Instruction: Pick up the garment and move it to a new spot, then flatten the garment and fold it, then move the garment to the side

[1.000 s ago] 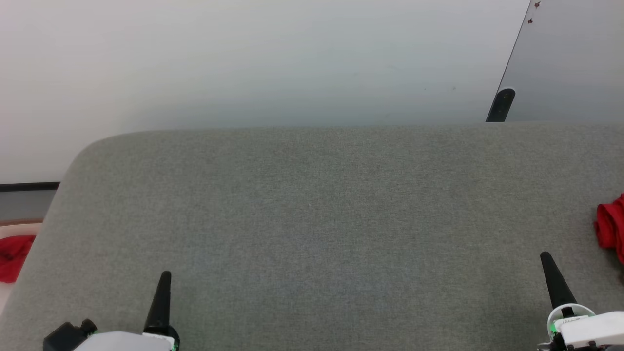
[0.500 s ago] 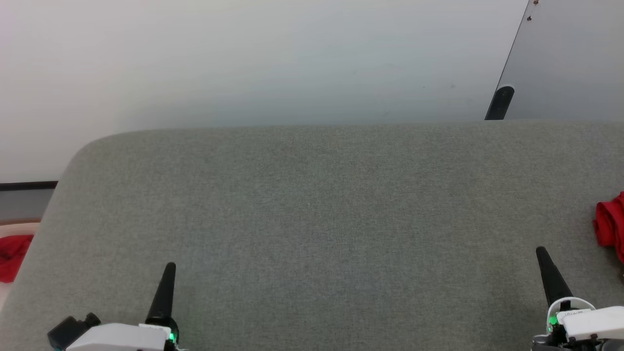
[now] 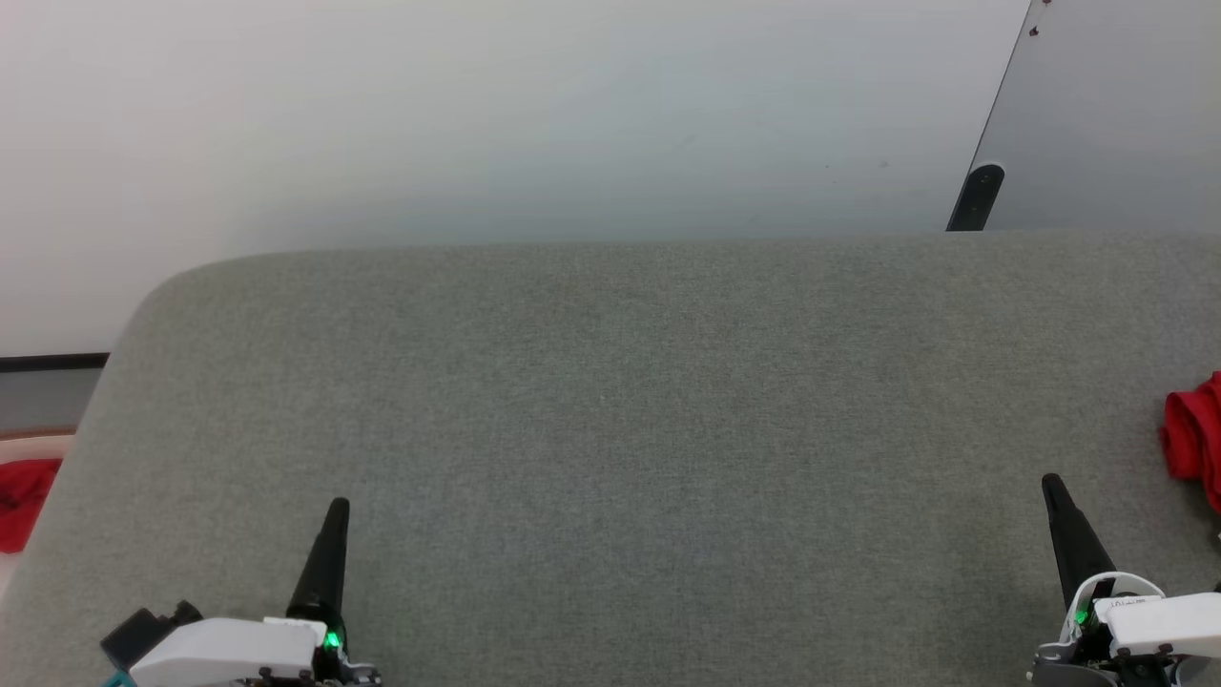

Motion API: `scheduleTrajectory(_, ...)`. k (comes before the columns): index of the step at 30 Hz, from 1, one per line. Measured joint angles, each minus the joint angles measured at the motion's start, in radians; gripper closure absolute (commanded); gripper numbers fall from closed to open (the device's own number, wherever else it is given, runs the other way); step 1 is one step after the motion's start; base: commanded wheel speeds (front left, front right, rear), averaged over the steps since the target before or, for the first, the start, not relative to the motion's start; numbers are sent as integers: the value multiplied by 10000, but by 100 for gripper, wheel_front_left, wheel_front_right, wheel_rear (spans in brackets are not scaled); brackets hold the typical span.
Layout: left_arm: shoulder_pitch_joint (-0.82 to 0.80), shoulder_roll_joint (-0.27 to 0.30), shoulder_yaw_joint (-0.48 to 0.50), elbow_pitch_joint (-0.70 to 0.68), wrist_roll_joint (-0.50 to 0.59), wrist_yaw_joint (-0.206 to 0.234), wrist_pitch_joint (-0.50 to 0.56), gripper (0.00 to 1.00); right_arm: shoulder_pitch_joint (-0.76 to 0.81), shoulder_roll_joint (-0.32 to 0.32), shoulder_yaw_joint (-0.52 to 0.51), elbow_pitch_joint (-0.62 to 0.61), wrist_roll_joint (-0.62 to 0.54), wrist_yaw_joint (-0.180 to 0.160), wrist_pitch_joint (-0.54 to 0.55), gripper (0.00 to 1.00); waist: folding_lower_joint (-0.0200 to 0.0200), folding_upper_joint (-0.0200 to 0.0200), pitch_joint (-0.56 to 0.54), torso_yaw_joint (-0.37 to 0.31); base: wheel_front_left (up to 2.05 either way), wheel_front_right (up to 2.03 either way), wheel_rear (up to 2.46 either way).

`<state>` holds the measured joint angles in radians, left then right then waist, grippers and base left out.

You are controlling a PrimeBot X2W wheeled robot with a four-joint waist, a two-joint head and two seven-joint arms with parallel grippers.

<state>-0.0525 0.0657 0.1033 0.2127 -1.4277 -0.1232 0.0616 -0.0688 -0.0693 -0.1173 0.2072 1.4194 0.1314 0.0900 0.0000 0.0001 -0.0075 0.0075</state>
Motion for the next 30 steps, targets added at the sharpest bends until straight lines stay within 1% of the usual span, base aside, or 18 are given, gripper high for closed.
scheduleTrajectory(30, -520, -153, 105, 334, -1833, -46, 537, 100, -330, 174, 10, 393, 1908, 0, 244, 100, 1, 0, 106, -75, 0, 0, 0)
